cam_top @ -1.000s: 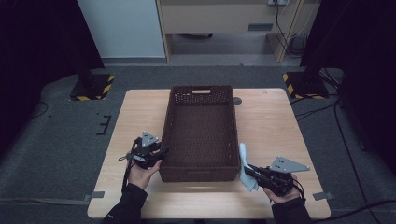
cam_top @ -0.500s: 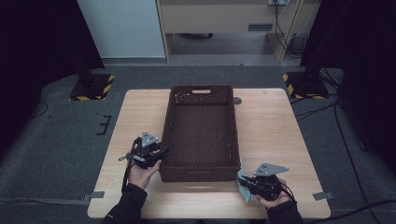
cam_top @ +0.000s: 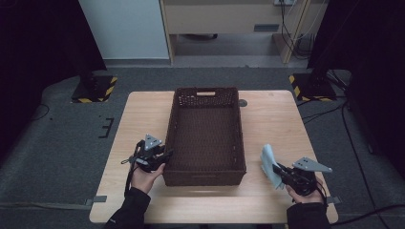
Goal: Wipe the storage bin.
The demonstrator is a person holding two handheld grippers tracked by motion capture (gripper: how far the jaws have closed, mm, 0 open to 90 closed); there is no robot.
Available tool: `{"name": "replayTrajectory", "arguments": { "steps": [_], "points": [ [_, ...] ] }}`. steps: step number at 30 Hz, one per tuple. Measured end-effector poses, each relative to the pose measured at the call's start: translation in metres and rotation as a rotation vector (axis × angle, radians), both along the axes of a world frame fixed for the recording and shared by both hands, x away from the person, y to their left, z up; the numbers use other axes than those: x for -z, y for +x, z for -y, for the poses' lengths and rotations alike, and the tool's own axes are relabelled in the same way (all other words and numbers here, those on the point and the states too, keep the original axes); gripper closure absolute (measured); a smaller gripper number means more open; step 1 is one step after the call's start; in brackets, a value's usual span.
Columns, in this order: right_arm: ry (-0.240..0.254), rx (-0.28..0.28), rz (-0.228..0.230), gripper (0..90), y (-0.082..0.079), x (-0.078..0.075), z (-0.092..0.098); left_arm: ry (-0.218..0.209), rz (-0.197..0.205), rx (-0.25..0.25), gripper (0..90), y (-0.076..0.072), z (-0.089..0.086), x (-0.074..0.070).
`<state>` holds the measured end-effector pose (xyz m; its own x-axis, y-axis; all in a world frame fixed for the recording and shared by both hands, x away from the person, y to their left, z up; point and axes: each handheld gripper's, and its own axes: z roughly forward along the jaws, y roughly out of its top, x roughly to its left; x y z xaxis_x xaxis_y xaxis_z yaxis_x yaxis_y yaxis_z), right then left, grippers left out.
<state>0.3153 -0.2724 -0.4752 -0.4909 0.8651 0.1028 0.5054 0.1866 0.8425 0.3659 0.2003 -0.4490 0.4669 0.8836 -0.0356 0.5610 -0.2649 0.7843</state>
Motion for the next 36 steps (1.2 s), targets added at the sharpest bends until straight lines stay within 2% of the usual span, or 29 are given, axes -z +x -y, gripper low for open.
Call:
{"name": "replayTrajectory", "arguments": {
  "steps": [8, 10, 13, 17, 23, 25, 29, 33, 34, 36],
  "points": [
    [-0.061, 0.097, -0.019, 83.4, 0.007, 0.004, 0.028, 0.001, -0.002, 0.004, 64.2, 0.0, 0.0, 0.0],
    [-0.062, 0.117, -0.034, 83.4, 0.009, 0.005, 0.034, 0.001, -0.001, 0.005, 64.1, 0.0, 0.0, 0.0],
    [-0.096, 0.142, -0.065, 83.2, 0.011, 0.01, 0.042, 0.002, -0.003, 0.005, 64.1, 0.0, 0.0, 0.0],
    [-0.1, 0.156, -0.126, 82.0, 0.014, 0.018, 0.046, 0.001, -0.002, 0.005, 64.1, 0.0, 0.0, 0.0],
    [-0.121, 0.19, -0.174, 74.6, 0.019, 0.025, 0.046, 0.0, -0.004, 0.006, 64.0, 0.0, -0.001, 0.0],
    [-0.125, 0.194, -0.17, 71.5, 0.019, 0.025, 0.048, -0.002, -0.005, 0.007, 64.0, 0.001, -0.001, 0.0],
    [-0.115, 0.21, -0.135, 64.0, 0.018, 0.021, 0.047, -0.002, -0.005, 0.007, 64.0, 0.001, -0.001, 0.0],
    [-0.103, 0.224, -0.076, 55.2, 0.015, 0.015, 0.046, -0.003, -0.008, 0.009, 64.2, 0.001, -0.001, 0.0],
    [-0.102, 0.222, -0.051, 53.7, 0.015, 0.012, 0.045, -0.005, -0.01, 0.009, 64.3, 0.001, -0.001, 0.0],
    [-0.084, 0.214, -0.028, 50.7, 0.015, 0.007, 0.044, -0.005, -0.009, 0.014, 65.2, 0.001, -0.001, 0.0]
  ]
}}
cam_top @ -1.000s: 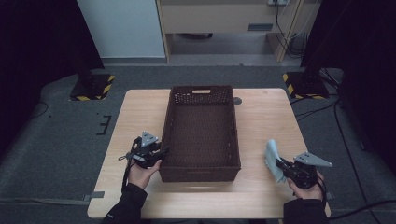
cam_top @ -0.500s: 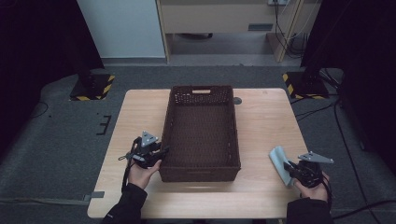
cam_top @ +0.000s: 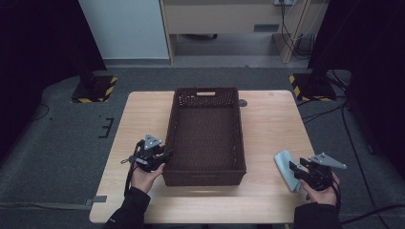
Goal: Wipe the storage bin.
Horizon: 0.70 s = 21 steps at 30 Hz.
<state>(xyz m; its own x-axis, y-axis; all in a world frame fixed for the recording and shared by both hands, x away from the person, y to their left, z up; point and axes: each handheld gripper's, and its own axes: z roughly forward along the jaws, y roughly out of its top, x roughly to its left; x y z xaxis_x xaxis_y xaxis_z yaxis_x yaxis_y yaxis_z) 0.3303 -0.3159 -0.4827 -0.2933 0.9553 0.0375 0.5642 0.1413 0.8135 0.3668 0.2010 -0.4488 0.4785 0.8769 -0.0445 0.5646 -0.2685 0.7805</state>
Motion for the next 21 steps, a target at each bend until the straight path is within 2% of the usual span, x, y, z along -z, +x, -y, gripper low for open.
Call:
{"name": "replayTrajectory", "arguments": {
  "steps": [2, 9, 13, 16, 21],
  "points": [
    [0.001, -0.009, 0.034, 50.4, 0.0, -0.005, -0.003, 0.01, 0.001, 0.005, 66.6, 0.0, 0.001, -0.001],
    [0.037, -0.064, 0.096, 48.4, 0.002, -0.024, -0.023, 0.011, -0.012, 0.021, 69.1, 0.0, 0.0, -0.002],
    [0.079, -0.102, 0.101, 48.8, 0.008, -0.033, -0.04, 0.012, -0.017, 0.028, 69.7, 0.0, -0.002, -0.003],
    [0.075, -0.134, 0.105, 48.1, 0.012, -0.037, -0.053, 0.008, -0.022, 0.032, 69.8, -0.001, -0.002, -0.003],
    [0.092, -0.152, 0.095, 47.6, 0.023, -0.043, -0.071, 0.011, -0.026, 0.039, 69.8, -0.002, -0.002, -0.004]
  ]
}}
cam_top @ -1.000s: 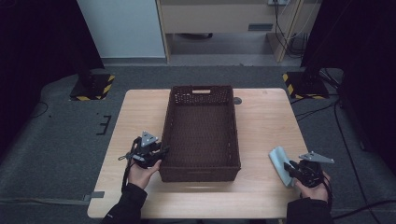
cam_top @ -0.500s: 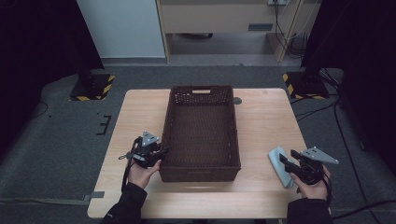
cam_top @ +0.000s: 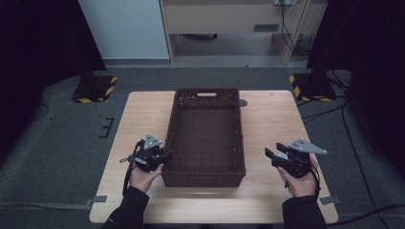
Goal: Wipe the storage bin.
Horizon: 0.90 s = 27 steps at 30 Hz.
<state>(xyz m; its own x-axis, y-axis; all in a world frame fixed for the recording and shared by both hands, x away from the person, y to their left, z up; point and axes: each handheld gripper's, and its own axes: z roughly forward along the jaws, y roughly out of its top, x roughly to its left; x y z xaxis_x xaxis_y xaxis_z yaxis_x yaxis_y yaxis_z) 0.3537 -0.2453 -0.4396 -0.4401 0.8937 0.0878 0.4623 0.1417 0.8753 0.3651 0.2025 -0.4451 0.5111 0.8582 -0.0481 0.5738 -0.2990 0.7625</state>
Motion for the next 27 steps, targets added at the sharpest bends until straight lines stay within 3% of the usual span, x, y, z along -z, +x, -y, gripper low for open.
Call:
{"name": "replayTrajectory", "arguments": {
  "steps": [3, 13, 20, 27],
  "points": [
    [0.017, -0.023, -0.012, 46.7, 0.007, -0.004, -0.011, 0.0, 0.0, 0.004, 69.8, -0.001, 0.001, 0.0],
    [0.008, -0.083, -0.004, 45.1, 0.026, -0.006, -0.043, 0.003, -0.004, 0.036, 69.3, -0.006, 0.006, -0.001],
    [0.01, -0.097, -0.007, 47.0, 0.04, -0.004, -0.054, 0.0, -0.001, 0.066, 69.3, -0.007, 0.012, 0.0],
    [-0.007, -0.096, -0.04, 49.3, 0.053, 0.007, -0.059, 0.002, 0.0, 0.087, 68.8, -0.008, 0.016, 0.0]
  ]
}}
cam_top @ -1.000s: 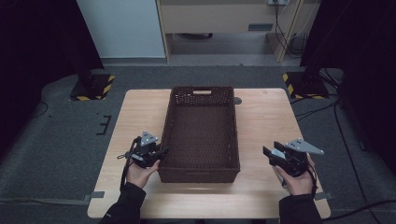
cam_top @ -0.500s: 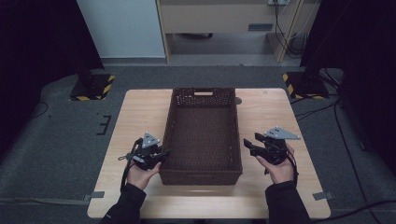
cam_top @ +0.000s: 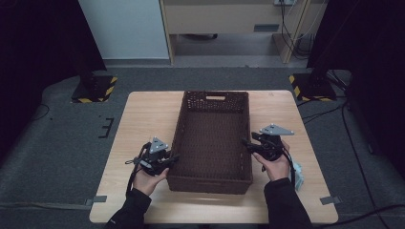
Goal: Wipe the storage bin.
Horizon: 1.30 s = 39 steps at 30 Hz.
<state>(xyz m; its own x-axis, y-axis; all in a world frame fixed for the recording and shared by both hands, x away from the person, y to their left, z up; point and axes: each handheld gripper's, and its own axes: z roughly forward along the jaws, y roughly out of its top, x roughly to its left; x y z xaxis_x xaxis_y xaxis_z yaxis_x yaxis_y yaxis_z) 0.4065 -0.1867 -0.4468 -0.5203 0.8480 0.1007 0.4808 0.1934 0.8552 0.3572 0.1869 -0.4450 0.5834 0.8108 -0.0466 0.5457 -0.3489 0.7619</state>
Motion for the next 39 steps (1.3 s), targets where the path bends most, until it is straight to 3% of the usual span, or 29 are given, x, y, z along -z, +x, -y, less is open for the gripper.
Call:
{"name": "replayTrajectory", "arguments": {
  "steps": [6, 13, 20, 24, 27, 29, 39],
  "points": [
    [-0.027, -0.002, -0.024, 53.1, 0.002, 0.01, -0.002, -0.006, 0.007, -0.005, 65.9, 0.0, -0.001, 0.0],
    [-0.047, 0.009, -0.043, 56.1, -0.002, 0.011, -0.006, -0.019, 0.036, -0.002, 57.3, -0.009, -0.007, -0.004],
    [-0.063, -0.003, -0.046, 54.9, -0.016, 0.009, -0.008, -0.015, 0.022, 0.01, 61.8, -0.021, -0.009, -0.003],
    [-0.091, -0.01, -0.042, 49.9, -0.017, 0.005, -0.01, -0.009, 0.019, 0.016, 64.9, -0.02, -0.01, -0.004],
    [-0.075, -0.002, -0.033, 46.6, -0.014, 0.003, -0.01, -0.005, 0.021, 0.009, 66.1, -0.018, -0.011, -0.003],
    [-0.089, 0.026, 0.013, 45.3, -0.012, 0.004, -0.01, -0.002, 0.023, 0.0, 67.0, -0.017, -0.012, -0.003],
    [-0.043, 0.019, 0.005, 51.0, -0.007, 0.006, -0.009, 0.005, 0.029, -0.006, 60.8, -0.019, -0.013, -0.004]
  ]
}}
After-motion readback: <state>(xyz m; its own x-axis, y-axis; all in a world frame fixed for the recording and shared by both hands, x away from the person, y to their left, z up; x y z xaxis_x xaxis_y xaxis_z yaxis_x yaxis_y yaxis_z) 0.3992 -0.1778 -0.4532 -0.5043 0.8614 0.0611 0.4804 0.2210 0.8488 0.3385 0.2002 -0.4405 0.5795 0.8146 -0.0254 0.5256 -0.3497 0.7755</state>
